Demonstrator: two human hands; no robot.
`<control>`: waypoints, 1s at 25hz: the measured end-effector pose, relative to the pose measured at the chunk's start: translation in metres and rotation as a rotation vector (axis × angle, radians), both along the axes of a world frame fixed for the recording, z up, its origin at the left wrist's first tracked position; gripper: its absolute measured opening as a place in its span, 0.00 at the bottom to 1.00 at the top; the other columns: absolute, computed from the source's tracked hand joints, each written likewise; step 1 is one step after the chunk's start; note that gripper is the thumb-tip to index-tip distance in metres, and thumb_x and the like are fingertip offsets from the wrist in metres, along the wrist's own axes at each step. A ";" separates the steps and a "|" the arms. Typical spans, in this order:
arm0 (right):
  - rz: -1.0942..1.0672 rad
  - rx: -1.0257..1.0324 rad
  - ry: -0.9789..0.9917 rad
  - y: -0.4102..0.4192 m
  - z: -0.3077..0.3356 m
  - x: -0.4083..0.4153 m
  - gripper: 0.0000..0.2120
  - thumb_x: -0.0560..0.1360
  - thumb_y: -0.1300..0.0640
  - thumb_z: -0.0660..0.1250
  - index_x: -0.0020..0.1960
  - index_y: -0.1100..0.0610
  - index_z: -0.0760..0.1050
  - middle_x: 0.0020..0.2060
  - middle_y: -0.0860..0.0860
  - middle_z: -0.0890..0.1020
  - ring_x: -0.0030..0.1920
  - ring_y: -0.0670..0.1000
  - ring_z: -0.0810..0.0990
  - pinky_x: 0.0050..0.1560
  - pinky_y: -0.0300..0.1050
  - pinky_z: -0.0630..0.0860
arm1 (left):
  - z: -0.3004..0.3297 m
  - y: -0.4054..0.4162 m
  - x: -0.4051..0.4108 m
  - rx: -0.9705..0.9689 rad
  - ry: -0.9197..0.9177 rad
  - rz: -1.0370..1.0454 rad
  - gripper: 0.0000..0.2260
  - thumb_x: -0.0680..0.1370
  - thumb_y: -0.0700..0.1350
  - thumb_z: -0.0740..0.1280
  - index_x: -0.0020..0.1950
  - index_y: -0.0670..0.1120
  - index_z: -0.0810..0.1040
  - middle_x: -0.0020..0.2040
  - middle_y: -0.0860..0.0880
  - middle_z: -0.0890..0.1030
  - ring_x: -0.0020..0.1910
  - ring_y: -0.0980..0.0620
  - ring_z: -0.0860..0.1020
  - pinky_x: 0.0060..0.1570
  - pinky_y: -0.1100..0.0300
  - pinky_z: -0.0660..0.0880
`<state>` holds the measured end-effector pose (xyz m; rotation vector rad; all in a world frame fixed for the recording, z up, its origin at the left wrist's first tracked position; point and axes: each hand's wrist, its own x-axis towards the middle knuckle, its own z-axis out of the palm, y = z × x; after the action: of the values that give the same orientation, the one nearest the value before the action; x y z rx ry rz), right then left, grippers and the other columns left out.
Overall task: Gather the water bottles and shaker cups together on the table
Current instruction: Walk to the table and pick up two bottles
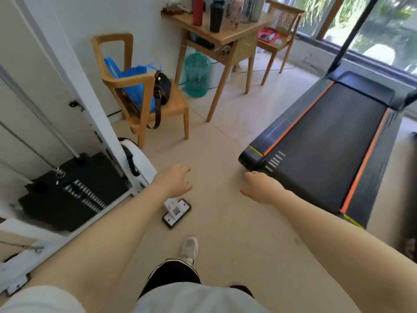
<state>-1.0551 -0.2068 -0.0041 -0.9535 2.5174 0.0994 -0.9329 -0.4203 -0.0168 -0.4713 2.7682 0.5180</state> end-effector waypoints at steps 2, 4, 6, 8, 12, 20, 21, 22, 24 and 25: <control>-0.016 -0.016 0.002 -0.041 0.013 -0.067 0.22 0.77 0.48 0.59 0.66 0.59 0.65 0.63 0.57 0.73 0.61 0.58 0.73 0.52 0.49 0.71 | 0.016 -0.041 -0.066 0.013 0.036 -0.002 0.24 0.77 0.49 0.60 0.71 0.45 0.61 0.70 0.45 0.68 0.65 0.46 0.70 0.55 0.54 0.72; -0.067 -0.098 -0.019 -0.080 0.027 -0.135 0.22 0.77 0.48 0.60 0.67 0.58 0.64 0.63 0.57 0.73 0.61 0.58 0.73 0.56 0.52 0.73 | 0.036 -0.081 -0.138 -0.012 0.100 -0.002 0.23 0.77 0.49 0.60 0.71 0.46 0.62 0.69 0.46 0.69 0.64 0.46 0.71 0.53 0.55 0.72; -0.112 -0.160 -0.049 -0.109 0.037 -0.191 0.24 0.77 0.47 0.60 0.68 0.57 0.63 0.64 0.56 0.73 0.61 0.58 0.74 0.59 0.55 0.73 | 0.050 -0.110 -0.201 -0.006 0.132 -0.010 0.22 0.77 0.49 0.60 0.70 0.46 0.63 0.67 0.46 0.71 0.63 0.46 0.72 0.53 0.53 0.72; -0.130 -0.197 -0.057 -0.134 0.041 -0.252 0.24 0.77 0.48 0.60 0.69 0.56 0.63 0.64 0.56 0.73 0.60 0.56 0.75 0.60 0.52 0.73 | 0.052 -0.136 -0.263 0.010 0.166 -0.026 0.22 0.76 0.49 0.61 0.69 0.47 0.64 0.66 0.46 0.72 0.62 0.46 0.72 0.53 0.53 0.72; -0.117 -0.259 -0.040 -0.187 0.047 -0.383 0.23 0.77 0.48 0.60 0.68 0.57 0.63 0.64 0.55 0.74 0.60 0.56 0.74 0.58 0.49 0.71 | 0.058 -0.181 -0.400 0.132 0.306 0.026 0.21 0.76 0.48 0.63 0.68 0.46 0.67 0.64 0.46 0.74 0.59 0.47 0.74 0.55 0.54 0.72; -0.156 -0.401 0.023 -0.296 0.102 -0.658 0.20 0.77 0.49 0.60 0.66 0.58 0.66 0.61 0.55 0.76 0.58 0.55 0.75 0.58 0.49 0.72 | 0.118 -0.265 -0.675 0.211 0.489 0.112 0.19 0.77 0.46 0.63 0.67 0.46 0.68 0.62 0.46 0.75 0.60 0.49 0.74 0.56 0.55 0.72; -0.167 -0.397 0.014 -0.308 0.101 -0.682 0.20 0.77 0.50 0.60 0.66 0.58 0.66 0.61 0.55 0.76 0.58 0.55 0.75 0.57 0.49 0.71 | 0.116 -0.275 -0.699 0.205 0.480 0.116 0.19 0.77 0.46 0.63 0.67 0.46 0.68 0.62 0.46 0.75 0.60 0.49 0.74 0.56 0.56 0.73; -0.174 -0.383 0.003 -0.318 0.098 -0.703 0.20 0.77 0.50 0.60 0.66 0.58 0.66 0.60 0.55 0.76 0.58 0.55 0.75 0.57 0.49 0.71 | 0.112 -0.284 -0.720 0.201 0.456 0.118 0.19 0.77 0.46 0.63 0.67 0.47 0.68 0.63 0.46 0.75 0.60 0.49 0.74 0.56 0.56 0.73; -0.173 -0.343 -0.012 -0.338 0.089 -0.749 0.20 0.77 0.50 0.60 0.66 0.58 0.67 0.60 0.55 0.76 0.58 0.55 0.75 0.57 0.49 0.72 | 0.103 -0.306 -0.772 0.199 0.409 0.100 0.19 0.77 0.46 0.64 0.67 0.46 0.68 0.64 0.46 0.75 0.61 0.49 0.74 0.57 0.54 0.73; -0.175 -0.322 -0.013 -0.347 0.085 -0.772 0.20 0.77 0.49 0.60 0.65 0.57 0.67 0.60 0.55 0.76 0.57 0.55 0.75 0.57 0.50 0.73 | 0.099 -0.317 -0.799 0.205 0.400 0.085 0.19 0.76 0.47 0.64 0.67 0.46 0.68 0.64 0.46 0.75 0.61 0.48 0.75 0.57 0.53 0.74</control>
<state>-1.8275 -0.5539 0.0809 -0.8401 2.6399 -0.3754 -1.7317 -0.7370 0.0824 -0.4820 3.0275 1.0039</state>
